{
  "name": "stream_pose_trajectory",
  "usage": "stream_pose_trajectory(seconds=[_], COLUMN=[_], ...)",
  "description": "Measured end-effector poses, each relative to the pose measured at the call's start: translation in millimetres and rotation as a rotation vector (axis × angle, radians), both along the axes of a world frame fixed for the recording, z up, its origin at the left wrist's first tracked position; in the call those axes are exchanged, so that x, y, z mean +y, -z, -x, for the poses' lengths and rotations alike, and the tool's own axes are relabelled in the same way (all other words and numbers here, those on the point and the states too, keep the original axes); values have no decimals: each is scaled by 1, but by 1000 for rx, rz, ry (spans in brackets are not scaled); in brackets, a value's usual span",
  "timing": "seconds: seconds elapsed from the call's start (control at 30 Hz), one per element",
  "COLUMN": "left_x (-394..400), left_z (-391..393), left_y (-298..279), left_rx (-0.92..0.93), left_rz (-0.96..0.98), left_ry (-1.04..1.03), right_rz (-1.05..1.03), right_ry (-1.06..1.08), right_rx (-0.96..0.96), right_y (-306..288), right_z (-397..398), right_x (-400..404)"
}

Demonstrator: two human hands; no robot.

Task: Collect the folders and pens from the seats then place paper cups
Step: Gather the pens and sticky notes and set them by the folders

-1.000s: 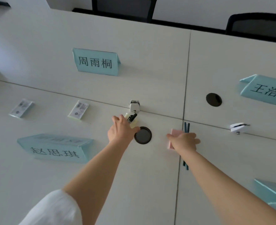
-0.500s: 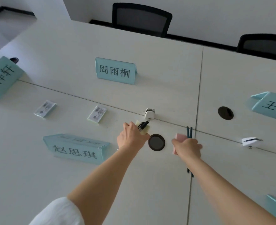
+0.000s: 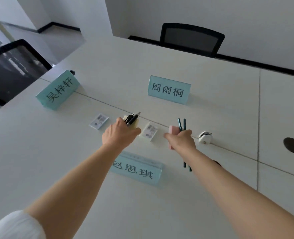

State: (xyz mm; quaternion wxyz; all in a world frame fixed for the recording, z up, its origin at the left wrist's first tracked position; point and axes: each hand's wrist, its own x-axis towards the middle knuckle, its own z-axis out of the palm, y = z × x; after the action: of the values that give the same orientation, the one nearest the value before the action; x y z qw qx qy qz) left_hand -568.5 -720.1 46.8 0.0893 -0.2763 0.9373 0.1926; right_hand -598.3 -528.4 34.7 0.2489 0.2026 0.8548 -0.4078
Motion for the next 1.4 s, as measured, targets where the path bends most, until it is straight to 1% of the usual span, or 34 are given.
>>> stream_pose_trajectory(seconds=[0.07, 0.23, 0.33, 0.5, 0.63, 0.77, 0.97, 1.17, 1.23, 1.3, 1.4], left_x=[-38, -104, -131, -159, -169, -169, -168, -165, -163, -162, -159], left_z=[3, 19, 34, 54, 64, 70, 69, 62, 55, 49, 39], left_y=[9, 31, 46, 74, 95, 104, 107, 108, 103, 95, 78], left_rx=[-21, -53, -89, -111, -130, -126, -147, -159, -167, -166, -144], left_rz=[24, 46, 97, 175, 165, 130, 158, 182, 168, 150, 113], left_ry=[-48, -113, -112, -99, -87, -88, -40, -4, -8, -24, -54], right_rz=[0, -36, -58, -161, -242, -305, -420, -456, -459, -445, -375], right_ry=[-29, -41, -4, 54, 46, 60, -113, -153, -206, -250, -215], right_rx=[-2, -45, -83, -143, -147, -111, -90, -109, -90, -64, -93], right_y=[7, 33, 51, 76, 91, 96, 101, 98, 93, 88, 72], right_z=[11, 38, 56, 75, 83, 83, 72, 64, 59, 54, 44], right_x=[-26, -67, -86, -103, -110, -119, -125, -121, -120, -116, -106])
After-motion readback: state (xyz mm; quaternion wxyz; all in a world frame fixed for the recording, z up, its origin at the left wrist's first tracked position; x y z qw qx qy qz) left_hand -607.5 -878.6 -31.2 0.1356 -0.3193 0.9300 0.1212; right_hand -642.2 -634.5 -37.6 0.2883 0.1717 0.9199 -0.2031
